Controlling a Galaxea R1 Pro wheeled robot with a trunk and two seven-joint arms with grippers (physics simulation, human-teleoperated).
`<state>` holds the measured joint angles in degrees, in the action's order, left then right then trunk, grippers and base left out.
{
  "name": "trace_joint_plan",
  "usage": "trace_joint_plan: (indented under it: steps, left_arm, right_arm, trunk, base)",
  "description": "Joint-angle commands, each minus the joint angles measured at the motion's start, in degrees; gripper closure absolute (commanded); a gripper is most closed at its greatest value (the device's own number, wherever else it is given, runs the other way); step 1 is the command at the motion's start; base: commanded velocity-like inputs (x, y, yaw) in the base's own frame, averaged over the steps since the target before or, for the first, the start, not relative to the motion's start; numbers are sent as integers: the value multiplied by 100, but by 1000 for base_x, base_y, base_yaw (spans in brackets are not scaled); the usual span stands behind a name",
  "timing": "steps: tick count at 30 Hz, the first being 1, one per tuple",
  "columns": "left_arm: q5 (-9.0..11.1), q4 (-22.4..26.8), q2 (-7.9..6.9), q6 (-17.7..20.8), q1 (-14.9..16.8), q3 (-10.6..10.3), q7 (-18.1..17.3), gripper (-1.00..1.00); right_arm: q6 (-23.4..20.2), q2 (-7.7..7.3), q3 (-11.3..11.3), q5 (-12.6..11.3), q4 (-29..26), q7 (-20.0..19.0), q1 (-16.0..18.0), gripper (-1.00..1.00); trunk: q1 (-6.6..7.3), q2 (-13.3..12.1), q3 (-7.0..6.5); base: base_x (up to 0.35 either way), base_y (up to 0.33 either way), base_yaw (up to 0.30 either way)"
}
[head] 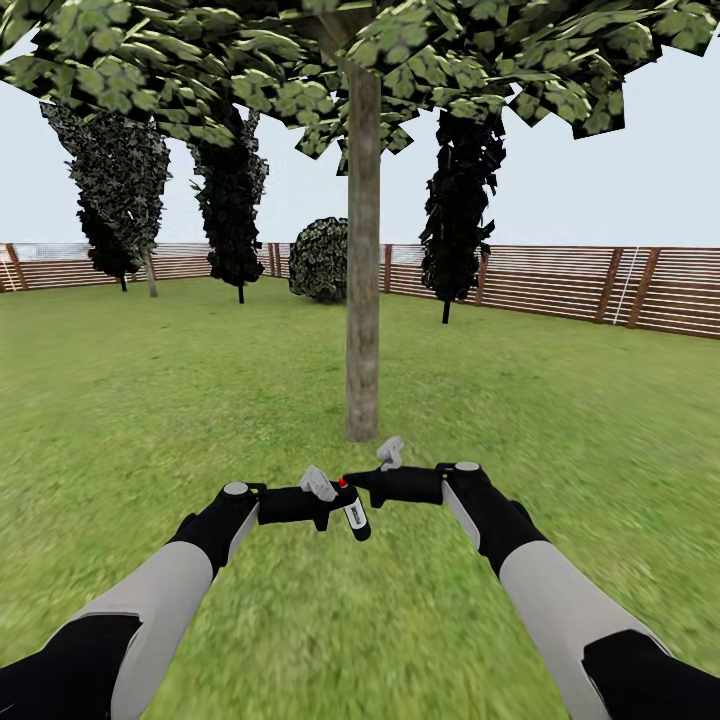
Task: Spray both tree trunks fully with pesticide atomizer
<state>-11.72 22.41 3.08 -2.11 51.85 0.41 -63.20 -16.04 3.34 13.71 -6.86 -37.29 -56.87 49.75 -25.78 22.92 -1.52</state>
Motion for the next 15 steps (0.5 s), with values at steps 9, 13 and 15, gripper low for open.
trace_joint_plan:
  steps: [9, 13, 15]
  left_arm:
    - [3, 1, 0, -7, 0, 3, 1, 100]
    - [3, 1, 0, -6, 0, 3, 1, 100]
    - [3, 1, 0, -8, 0, 3, 1, 100]
  right_arm:
    - [2, 0, 1, 0, 20, 1, 0, 100]
    - [1, 0, 1, 0, 20, 1, 1, 100]
    - [-1, 0, 1, 0, 20, 1, 0, 100]
  trunk:
    - [0, 0, 0]
    - [0, 0, 0]
    - [0, 0, 0]
  base:
    - [0, 0, 0]
    - [0, 0, 0]
    - [0, 0, 0]
